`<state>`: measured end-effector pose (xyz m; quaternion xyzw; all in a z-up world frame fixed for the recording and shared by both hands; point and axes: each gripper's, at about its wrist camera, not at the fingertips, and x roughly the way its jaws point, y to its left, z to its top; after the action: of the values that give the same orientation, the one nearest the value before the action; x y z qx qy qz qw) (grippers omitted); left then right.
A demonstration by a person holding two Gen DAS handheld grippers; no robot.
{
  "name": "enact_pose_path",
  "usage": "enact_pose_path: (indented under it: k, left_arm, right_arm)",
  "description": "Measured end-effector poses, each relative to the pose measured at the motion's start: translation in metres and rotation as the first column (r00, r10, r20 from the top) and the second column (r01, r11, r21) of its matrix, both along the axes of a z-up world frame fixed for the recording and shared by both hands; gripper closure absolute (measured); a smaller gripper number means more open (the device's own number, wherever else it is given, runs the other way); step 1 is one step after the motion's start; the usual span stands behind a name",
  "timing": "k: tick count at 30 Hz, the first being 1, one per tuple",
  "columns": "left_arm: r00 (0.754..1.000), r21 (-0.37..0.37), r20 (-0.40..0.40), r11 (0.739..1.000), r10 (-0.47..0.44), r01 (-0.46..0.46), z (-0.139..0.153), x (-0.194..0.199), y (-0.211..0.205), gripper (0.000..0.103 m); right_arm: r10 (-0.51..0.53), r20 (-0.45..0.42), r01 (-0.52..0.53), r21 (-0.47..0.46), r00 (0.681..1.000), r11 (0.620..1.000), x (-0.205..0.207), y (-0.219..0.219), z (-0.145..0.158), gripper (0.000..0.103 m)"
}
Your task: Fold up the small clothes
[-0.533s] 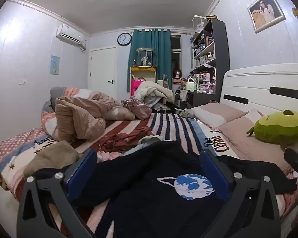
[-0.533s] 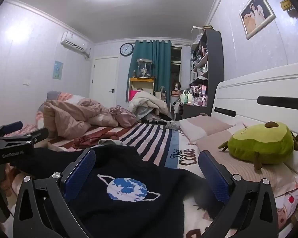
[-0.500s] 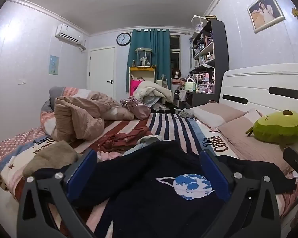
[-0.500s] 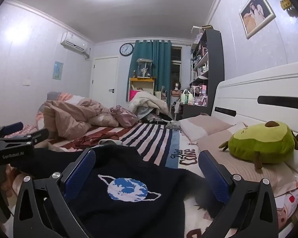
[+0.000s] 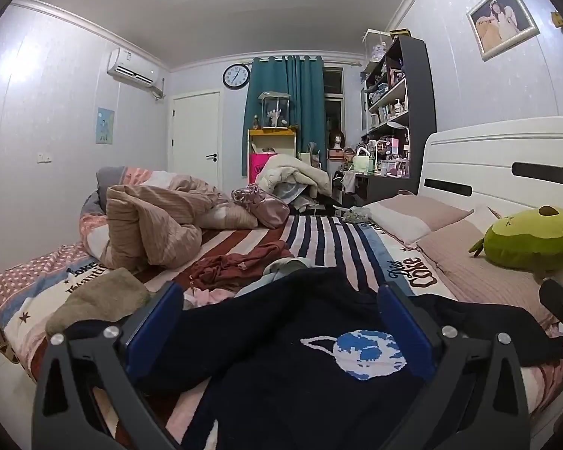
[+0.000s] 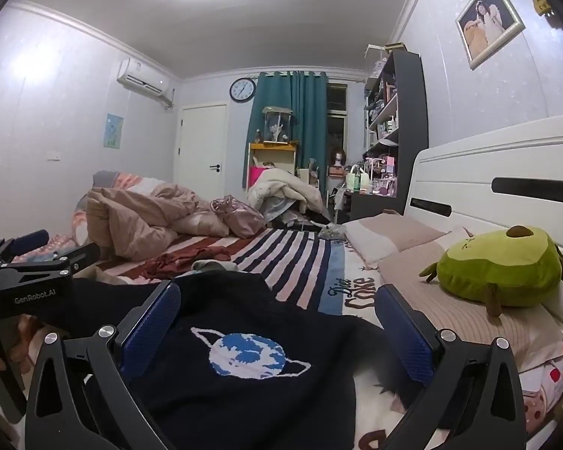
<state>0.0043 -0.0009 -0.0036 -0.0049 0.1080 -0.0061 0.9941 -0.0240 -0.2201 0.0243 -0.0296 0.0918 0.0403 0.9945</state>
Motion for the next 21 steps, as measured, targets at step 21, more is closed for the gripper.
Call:
enact_pose_path:
  k: [21]
  left_arm:
    - [1.000, -0.008, 0.001, 1.000, -0.009, 0.009, -0.0013, 0.0015, 0.0028, 0.001]
  right_arm:
    - [-0.005, -0.004, 0.006, 0.004, 1.000, 1.000, 0.0002, -0.0008, -0.0020, 0.000]
